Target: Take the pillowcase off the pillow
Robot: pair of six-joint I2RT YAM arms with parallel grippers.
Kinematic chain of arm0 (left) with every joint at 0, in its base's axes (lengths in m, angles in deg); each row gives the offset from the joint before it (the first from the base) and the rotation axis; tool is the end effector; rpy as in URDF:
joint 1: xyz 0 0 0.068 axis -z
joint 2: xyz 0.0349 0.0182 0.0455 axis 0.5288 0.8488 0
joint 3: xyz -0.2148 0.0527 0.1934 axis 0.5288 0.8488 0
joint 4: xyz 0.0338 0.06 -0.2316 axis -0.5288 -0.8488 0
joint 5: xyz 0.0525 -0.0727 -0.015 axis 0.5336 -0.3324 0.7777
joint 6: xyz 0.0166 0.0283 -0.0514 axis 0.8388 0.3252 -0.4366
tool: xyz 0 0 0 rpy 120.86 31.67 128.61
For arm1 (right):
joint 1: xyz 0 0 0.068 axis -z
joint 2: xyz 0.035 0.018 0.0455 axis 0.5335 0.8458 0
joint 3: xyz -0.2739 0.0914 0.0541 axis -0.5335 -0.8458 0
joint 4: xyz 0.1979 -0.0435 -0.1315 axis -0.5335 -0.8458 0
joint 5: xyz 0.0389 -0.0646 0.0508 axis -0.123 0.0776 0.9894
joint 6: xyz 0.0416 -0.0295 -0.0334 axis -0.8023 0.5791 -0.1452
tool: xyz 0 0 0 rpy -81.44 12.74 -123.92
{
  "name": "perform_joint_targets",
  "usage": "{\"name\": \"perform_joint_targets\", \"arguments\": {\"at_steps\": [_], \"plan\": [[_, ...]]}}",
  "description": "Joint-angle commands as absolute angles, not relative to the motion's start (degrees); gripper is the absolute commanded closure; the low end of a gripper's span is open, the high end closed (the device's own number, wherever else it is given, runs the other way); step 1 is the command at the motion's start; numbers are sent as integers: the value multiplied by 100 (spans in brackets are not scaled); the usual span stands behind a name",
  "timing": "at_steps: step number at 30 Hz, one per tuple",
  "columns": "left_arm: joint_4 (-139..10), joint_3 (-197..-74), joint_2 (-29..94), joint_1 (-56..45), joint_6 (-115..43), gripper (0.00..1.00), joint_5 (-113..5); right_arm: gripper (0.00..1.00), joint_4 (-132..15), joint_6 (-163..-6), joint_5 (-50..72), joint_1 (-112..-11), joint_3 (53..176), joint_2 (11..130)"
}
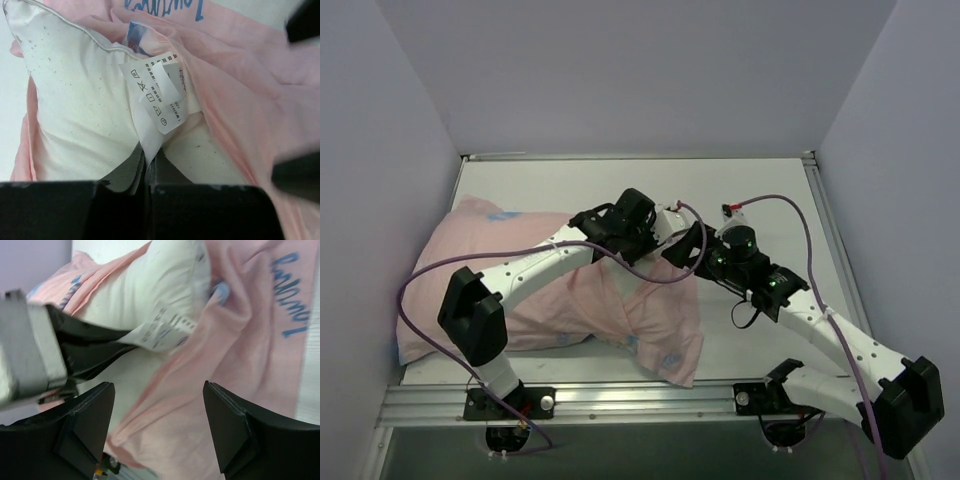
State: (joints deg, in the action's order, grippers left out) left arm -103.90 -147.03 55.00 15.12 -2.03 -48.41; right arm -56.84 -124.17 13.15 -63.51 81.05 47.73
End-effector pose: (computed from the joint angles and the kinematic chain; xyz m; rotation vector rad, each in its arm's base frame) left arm 0.2472 -0.2684 0.3091 1.4174 2.0253 -0.2404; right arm 0.1822 0.1196 0.3211 0.1364 1.9744 1.0781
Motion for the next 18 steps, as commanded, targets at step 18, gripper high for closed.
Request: {"name": "perform_joint_targets", "arguments": {"at_steps": [18], "plan": [[-10090, -15445, 5406, 1123, -988, 98, -4435, 52, -4656, -13407, 213, -7601, 8291, 6536]]}}
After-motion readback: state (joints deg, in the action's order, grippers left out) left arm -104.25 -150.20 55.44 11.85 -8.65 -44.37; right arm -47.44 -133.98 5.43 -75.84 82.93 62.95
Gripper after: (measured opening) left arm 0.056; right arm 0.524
